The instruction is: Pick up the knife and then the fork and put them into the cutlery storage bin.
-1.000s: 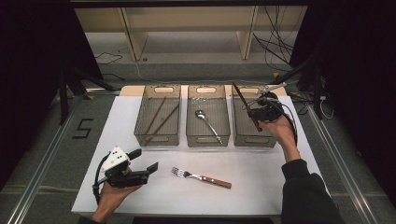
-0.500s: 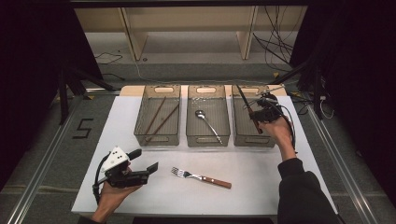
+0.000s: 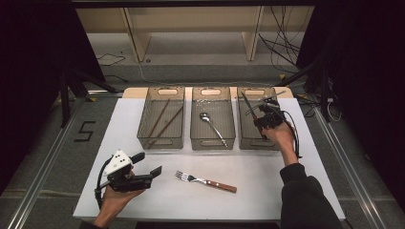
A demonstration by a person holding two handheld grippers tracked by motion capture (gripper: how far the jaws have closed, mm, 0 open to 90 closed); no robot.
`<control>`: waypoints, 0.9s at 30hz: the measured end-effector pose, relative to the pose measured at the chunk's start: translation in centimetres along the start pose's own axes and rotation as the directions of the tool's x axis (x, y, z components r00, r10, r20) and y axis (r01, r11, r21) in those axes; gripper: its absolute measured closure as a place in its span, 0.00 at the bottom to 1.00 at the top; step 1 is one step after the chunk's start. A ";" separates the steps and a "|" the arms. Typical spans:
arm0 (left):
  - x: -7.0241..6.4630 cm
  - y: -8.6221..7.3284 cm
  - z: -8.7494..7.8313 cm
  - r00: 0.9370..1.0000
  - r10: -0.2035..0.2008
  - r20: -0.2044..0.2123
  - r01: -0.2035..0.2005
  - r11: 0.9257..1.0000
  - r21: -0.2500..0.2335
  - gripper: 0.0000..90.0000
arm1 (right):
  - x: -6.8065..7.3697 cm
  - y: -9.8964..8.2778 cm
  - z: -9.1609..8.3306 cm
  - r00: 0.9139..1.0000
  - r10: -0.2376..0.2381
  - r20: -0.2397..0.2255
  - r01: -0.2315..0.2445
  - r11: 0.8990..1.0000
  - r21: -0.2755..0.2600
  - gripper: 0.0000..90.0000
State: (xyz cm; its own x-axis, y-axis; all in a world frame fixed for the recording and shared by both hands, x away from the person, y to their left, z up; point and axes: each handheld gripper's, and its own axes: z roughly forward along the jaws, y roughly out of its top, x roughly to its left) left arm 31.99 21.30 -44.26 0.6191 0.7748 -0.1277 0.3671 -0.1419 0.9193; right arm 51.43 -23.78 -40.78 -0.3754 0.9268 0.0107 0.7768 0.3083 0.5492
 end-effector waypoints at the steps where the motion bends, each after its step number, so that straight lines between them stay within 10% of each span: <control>1: 0.0 0.0 0.0 1.000 0.001 -0.001 -0.001 1.000 0.000 0.18 | 0.0 0.0 0.1 1.000 0.005 0.000 -0.005 1.000 0.006 0.85; 9: 0.0 0.0 0.0 1.000 -0.001 0.000 0.001 1.000 0.001 0.17 | 0.2 0.0 0.2 0.998 0.027 -0.060 -0.026 1.000 0.016 0.68; 27: 0.0 0.0 0.0 1.000 -0.001 0.000 0.001 1.000 0.000 0.18 | 3.4 -0.1 -2.7 0.982 -0.124 -0.139 0.110 0.988 -0.104 0.41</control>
State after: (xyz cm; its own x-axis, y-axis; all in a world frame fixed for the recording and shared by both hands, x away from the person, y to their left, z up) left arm 32.00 21.28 -44.26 0.6190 0.7748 -0.1287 0.3676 -0.1410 0.9192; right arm 48.73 -21.26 -38.47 -0.5353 0.8426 0.0591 0.6739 0.3839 0.6313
